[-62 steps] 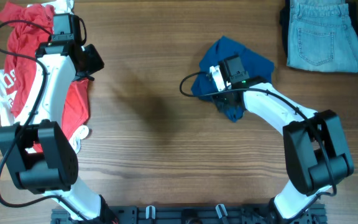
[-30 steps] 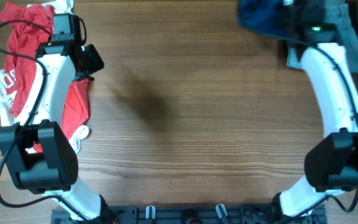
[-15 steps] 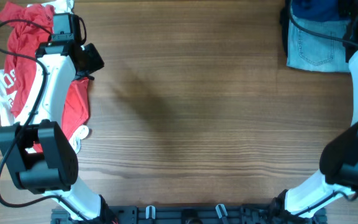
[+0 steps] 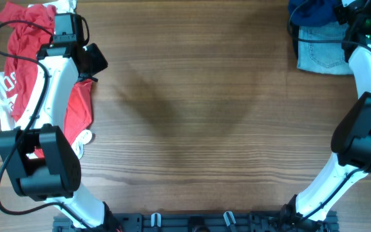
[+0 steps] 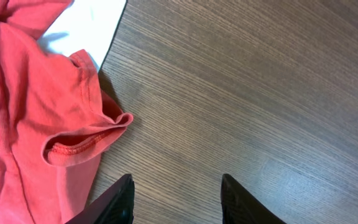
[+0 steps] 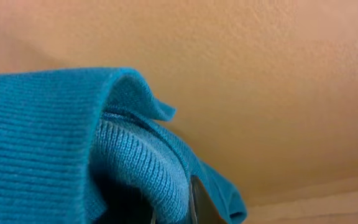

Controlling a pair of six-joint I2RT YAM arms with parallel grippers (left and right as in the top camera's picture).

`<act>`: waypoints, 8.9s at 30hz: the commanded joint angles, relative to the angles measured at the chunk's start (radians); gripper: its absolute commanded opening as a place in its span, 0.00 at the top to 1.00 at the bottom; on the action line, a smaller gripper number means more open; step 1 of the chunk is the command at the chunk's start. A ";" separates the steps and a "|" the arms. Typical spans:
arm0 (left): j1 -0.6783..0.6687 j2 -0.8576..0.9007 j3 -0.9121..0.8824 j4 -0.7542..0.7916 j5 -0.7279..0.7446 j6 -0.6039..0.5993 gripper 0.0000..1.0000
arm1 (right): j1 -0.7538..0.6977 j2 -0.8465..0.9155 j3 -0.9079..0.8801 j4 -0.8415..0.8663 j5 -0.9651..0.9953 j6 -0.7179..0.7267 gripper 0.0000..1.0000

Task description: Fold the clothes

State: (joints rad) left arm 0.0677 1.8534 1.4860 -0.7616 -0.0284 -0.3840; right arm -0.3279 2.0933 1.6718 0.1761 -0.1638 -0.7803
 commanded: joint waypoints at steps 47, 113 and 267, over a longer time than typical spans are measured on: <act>0.002 0.006 0.003 0.002 -0.006 -0.051 0.49 | -0.086 -0.267 0.032 -0.505 -0.052 0.565 0.43; 0.002 0.008 0.003 0.005 -0.006 -0.051 0.15 | -0.060 0.399 0.033 0.066 -0.150 0.603 0.00; -0.037 -0.566 -0.504 0.548 0.046 0.146 0.00 | 0.296 -2.089 -1.648 -0.211 0.088 0.965 0.00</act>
State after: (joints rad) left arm 0.0307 1.4120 1.1458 -0.2634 0.0078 -0.2813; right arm -0.0353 0.0193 0.0383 -0.0425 -0.0597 0.2028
